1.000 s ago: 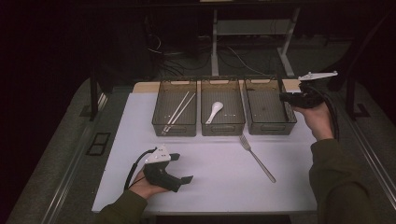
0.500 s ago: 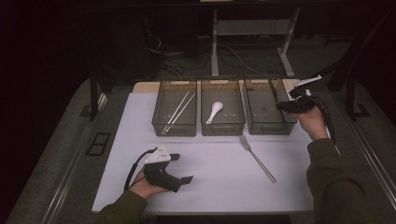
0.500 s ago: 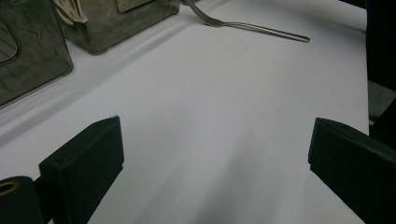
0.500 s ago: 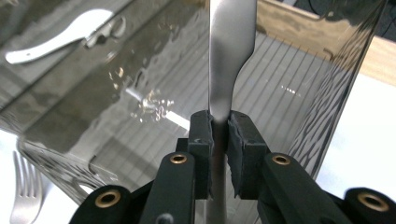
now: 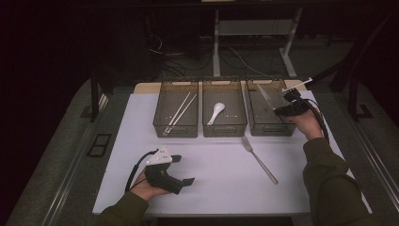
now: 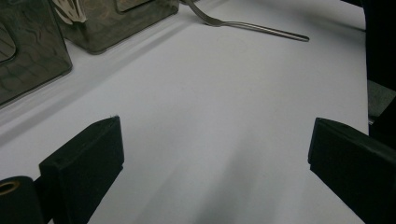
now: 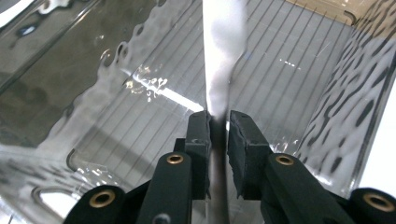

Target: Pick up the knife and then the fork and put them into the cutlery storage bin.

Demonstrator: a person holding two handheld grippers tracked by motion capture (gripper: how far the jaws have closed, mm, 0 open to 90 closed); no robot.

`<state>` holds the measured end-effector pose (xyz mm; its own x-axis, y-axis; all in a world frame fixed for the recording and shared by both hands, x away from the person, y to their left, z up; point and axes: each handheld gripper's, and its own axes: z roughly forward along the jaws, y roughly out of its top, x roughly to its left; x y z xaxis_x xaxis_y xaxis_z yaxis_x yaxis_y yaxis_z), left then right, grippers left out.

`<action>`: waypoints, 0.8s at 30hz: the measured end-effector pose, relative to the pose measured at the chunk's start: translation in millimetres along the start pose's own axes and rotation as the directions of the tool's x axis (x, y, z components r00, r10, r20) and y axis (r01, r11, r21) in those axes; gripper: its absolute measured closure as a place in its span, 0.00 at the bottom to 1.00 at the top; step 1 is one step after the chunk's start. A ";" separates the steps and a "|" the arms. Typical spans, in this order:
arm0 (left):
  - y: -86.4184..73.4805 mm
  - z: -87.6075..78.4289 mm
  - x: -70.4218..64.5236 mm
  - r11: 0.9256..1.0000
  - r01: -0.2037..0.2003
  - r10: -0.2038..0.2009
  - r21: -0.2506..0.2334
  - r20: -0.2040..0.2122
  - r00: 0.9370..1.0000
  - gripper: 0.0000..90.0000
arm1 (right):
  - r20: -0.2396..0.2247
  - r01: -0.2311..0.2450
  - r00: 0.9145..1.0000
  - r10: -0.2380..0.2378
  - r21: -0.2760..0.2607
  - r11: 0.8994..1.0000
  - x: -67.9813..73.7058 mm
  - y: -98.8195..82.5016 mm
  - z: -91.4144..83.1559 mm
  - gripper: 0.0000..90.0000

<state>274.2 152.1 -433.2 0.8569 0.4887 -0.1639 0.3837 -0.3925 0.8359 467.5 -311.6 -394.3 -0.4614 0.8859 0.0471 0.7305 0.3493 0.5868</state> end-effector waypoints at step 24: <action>0.3 0.6 -1.8 1.000 -0.007 0.007 0.000 -0.001 1.000 0.03 | -0.135 0.000 0.991 -0.015 -0.113 0.994 42.9 -28.8 -67.3 0.58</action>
<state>273.0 150.6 -433.0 0.8594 0.4864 -0.1573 0.3774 -0.3961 0.8371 392.8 -304.2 -354.7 -0.5361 0.8313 0.1470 0.6694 0.3125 0.6740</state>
